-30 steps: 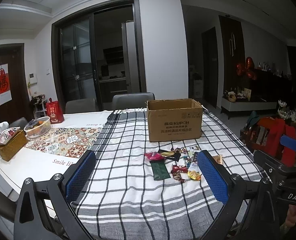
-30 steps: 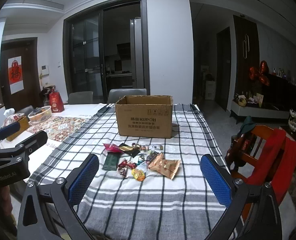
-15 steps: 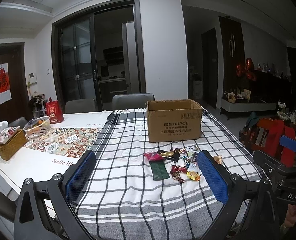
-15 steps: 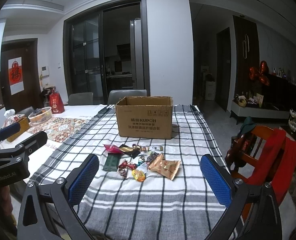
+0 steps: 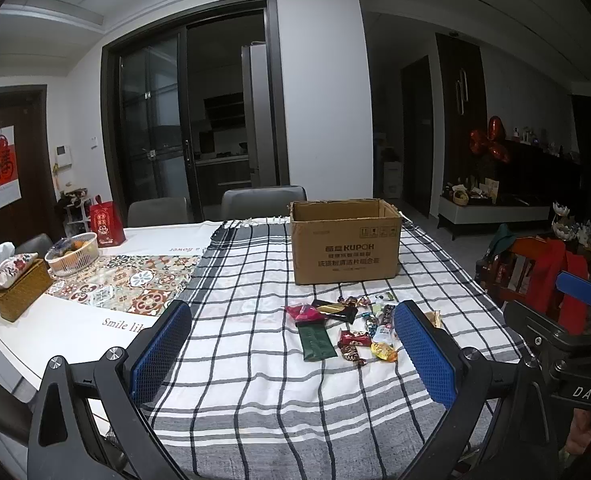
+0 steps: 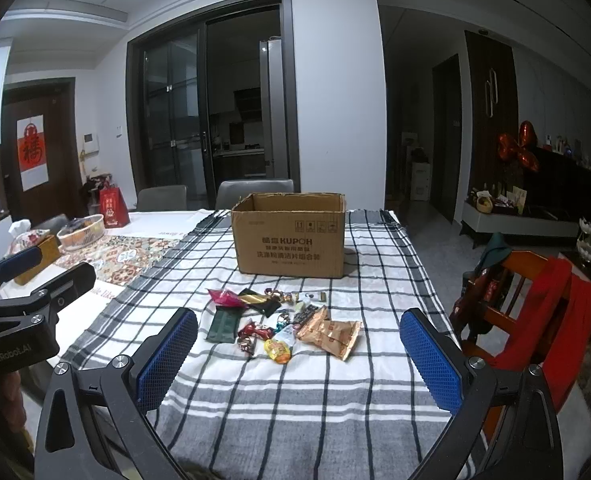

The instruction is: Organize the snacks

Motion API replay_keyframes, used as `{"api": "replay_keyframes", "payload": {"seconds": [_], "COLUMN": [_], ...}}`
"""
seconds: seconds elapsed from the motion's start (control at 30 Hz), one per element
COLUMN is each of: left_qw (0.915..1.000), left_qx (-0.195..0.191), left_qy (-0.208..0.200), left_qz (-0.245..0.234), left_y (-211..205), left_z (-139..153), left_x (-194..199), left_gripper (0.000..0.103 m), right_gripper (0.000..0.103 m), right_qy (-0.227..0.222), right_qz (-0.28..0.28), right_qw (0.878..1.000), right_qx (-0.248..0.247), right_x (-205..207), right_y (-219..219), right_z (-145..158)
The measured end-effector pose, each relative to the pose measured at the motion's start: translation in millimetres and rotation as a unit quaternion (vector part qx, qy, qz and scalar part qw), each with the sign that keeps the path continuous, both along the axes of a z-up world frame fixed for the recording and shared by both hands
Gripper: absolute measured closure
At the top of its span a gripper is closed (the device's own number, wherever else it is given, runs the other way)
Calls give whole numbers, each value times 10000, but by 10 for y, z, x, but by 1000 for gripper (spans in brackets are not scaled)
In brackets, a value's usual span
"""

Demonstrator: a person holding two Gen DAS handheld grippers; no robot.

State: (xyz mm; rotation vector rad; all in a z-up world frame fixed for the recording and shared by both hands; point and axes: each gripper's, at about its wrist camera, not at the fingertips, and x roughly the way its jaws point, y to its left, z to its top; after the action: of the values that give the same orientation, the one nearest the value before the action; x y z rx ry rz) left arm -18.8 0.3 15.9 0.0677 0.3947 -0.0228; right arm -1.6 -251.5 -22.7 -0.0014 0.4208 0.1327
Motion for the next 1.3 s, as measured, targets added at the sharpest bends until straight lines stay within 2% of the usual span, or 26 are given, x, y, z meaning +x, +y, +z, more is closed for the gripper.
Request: {"api": "replay_keyframes", "payload": {"seconds": [0.93, 1.3], "left_qw": [10000, 9991], "left_qx": [-12, -10], "left_qy": [9, 407], "left_qz": [-39, -139], "left_y": [-12, 39], "left_z": [-20, -262], "left_x": [7, 283], "left_gripper": [0, 0], "right_gripper": [1, 1], "right_qy": [15, 297], "right_qz": [7, 131], "right_qw": [10000, 9995], "right_qx": [4, -20], "right_x": [10, 220], "right_y": [33, 74], "right_z": [-17, -277]}}
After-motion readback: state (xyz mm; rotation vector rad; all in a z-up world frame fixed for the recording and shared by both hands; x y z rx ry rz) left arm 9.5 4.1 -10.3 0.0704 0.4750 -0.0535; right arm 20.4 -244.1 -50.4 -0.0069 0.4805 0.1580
